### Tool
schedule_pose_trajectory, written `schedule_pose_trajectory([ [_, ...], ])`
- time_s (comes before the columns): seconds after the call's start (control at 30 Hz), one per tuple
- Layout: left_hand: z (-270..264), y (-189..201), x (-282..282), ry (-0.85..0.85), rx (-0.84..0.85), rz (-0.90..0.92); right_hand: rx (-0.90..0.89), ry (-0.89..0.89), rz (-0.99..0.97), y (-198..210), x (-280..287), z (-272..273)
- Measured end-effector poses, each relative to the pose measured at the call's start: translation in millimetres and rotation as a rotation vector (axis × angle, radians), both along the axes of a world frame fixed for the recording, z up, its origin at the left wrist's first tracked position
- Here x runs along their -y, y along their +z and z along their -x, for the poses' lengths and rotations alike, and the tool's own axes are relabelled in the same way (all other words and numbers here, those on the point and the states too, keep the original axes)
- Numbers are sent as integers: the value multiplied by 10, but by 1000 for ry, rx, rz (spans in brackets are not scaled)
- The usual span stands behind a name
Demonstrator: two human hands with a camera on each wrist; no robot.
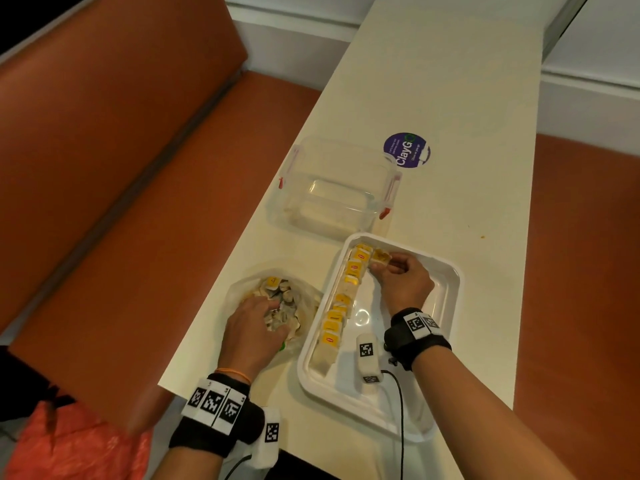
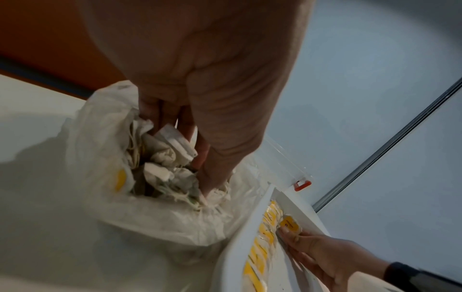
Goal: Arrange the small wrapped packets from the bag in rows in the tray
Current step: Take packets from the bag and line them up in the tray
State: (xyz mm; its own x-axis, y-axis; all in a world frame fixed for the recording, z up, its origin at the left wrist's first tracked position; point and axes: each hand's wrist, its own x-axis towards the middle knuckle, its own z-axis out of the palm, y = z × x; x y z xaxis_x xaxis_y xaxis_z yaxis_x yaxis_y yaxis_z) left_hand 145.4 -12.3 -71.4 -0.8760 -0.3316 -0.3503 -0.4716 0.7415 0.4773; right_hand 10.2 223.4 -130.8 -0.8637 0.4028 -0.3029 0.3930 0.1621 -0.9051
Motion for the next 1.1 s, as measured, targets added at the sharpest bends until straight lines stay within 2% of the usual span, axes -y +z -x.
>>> schedule_pose_trajectory([
  [0.27, 5, -8, 4, -81, 91, 48, 23, -3, -58, 121, -8, -74],
  [0.43, 22, 59, 14, 14, -40, -10, -73, 49, -147, 518, 44, -318],
  [0.5, -21, 110, 35, 25, -107, -8, -124, 177, -143, 725, 155, -450],
  [0.6, -123, 179, 94, -9, -53, 22, -76, 565, -238, 920, 397, -597],
  [0.67, -196, 181, 132, -124, 40, 124, -41, 849, -483, 924, 588, -646],
  [0.73, -234, 148, 130, -233, 82, 214, -18, 1012, -724, 885, 757, -656],
  [0.8, -226, 99, 129, -280, 98, 222, 15, 1079, -834, 856, 897, -641],
  [0.9, -176, 50, 159, -268, 114, 146, 73, 1122, -853, 786, 996, -585],
  [1.0, -119, 52, 172, -284, 119, 140, 120, 1094, -783, 795, 957, -527],
  [1.1, -46, 111, 177, -211, 25, 140, 161, 1081, -673, 886, 880, -487],
])
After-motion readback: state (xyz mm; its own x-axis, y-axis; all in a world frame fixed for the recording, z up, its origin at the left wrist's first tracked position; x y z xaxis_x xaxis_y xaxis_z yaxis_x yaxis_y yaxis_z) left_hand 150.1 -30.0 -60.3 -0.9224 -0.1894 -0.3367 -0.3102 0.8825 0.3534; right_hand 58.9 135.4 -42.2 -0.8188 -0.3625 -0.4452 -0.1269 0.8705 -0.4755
